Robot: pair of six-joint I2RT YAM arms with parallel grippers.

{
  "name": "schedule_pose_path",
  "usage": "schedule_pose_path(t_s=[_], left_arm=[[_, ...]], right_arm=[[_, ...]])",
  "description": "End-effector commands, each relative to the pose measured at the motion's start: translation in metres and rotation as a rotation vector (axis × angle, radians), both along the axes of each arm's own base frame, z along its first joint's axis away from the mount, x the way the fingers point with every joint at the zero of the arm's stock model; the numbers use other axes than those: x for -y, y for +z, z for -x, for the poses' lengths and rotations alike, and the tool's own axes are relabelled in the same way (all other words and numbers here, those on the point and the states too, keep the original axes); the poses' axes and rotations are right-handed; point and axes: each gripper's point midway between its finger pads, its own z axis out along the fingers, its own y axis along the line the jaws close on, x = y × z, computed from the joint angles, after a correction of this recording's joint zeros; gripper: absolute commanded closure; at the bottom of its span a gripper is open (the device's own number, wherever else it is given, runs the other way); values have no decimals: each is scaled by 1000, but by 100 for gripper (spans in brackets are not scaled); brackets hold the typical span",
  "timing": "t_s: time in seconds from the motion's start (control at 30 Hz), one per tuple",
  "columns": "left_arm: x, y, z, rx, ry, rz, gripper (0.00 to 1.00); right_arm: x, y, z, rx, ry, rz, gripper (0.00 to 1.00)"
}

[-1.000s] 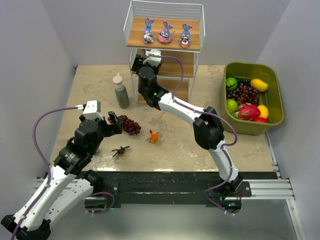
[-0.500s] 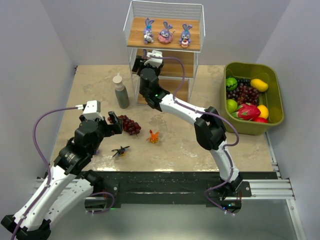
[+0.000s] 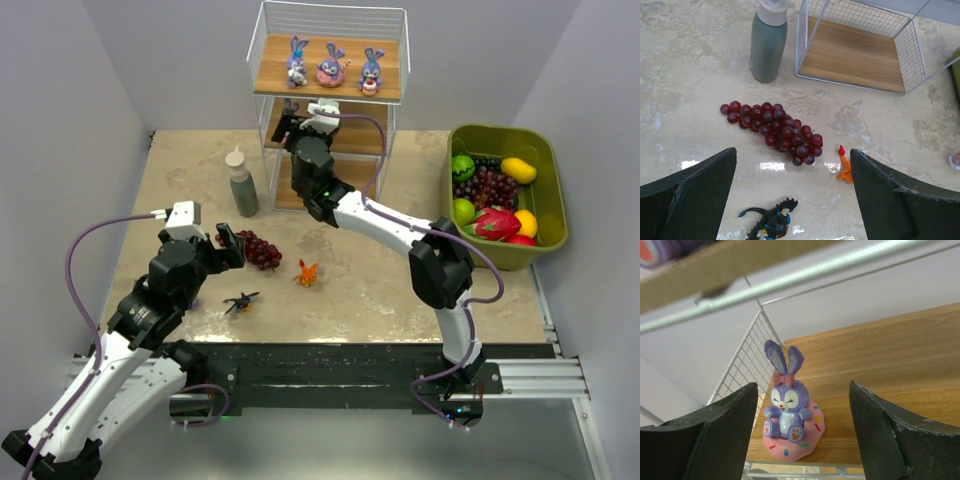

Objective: Place and organize the plastic toys onto the shelf

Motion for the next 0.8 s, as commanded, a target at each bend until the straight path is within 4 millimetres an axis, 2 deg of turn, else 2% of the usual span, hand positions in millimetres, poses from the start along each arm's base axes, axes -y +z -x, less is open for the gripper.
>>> schedule_pose_path(t_s=[0.0, 0.13, 0.37, 0.5, 0.57, 0.6, 0.63, 0.67, 0.73, 0.77], left_arm=[[-6, 3, -2, 18, 29, -1, 0], [-6, 3, -1, 18, 31, 0, 0], [-6, 4, -1, 19, 31, 2, 1], [-6, 5, 0, 23, 33, 9, 1], [-7, 7, 1, 33, 31, 16, 1], [-7, 8, 1, 38, 32, 15, 1], [-9, 8, 1, 42, 37, 12, 1], [-10, 10, 2, 54, 38, 12, 1], [-12, 10, 2, 61, 44, 8, 1], [-11, 12, 2, 71, 39, 8, 0]], right_arm=[[5, 41, 13, 81, 29, -61, 23], [9, 37, 19, 76, 41, -70, 26], [15, 44, 28, 74, 56, -87, 36], [22, 57, 41, 85, 86, -98, 36], [29, 68, 52, 88, 110, -103, 36], [30, 64, 56, 62, 128, -81, 36], [38, 73, 67, 61, 142, -97, 35], [41, 72, 72, 48, 157, -89, 34], [49, 53, 87, -32, 190, -44, 32], [63, 63, 104, -49, 205, -36, 32]])
